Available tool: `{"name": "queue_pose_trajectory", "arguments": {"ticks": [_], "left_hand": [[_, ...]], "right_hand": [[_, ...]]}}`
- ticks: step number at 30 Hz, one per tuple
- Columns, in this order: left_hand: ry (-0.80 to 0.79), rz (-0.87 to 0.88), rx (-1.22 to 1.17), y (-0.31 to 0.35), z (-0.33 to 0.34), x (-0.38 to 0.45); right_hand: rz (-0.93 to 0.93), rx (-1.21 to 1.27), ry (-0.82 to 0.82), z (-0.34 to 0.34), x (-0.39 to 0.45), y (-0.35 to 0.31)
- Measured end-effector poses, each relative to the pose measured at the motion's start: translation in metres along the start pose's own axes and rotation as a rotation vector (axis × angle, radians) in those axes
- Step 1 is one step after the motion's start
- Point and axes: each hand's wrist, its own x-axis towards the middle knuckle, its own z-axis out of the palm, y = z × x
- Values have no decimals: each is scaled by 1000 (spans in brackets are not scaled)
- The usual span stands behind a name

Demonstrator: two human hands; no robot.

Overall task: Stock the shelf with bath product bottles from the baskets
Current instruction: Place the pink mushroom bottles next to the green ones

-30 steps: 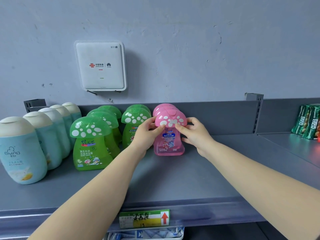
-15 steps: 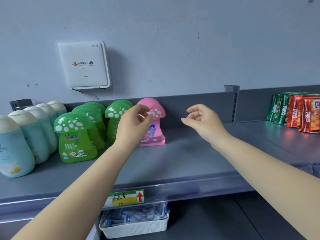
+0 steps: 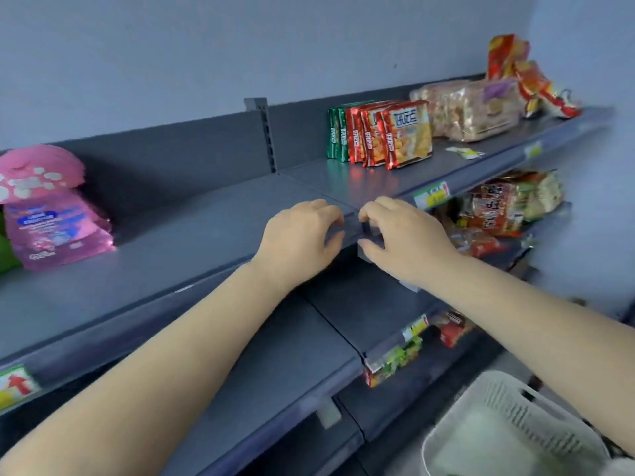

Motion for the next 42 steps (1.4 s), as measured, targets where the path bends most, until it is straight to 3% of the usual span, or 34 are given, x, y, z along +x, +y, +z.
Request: {"name": "queue_pose_trajectory", "arguments": {"ticks": [6,12,19,27,32,42], "left_hand": [[-166,192,-47,70,68,18],[-390,250,-142,133,138,7],[-731,128,-364,177,222,-35],[-1157,-93,-561,194,340,-108],[-1289,-253,-588,203,404,-163],[-1381,-269,-470,229,512,-212]], "right_hand": [[124,-241,-185,-4,-76,65],[299,-243,-309,13,-151,106],[562,-106,-501,55,-234,132],[912,156,-696,147,-320,160],[1095,313,-708,210,-368,178],[1408,507,-734,327,-441,186]]}}
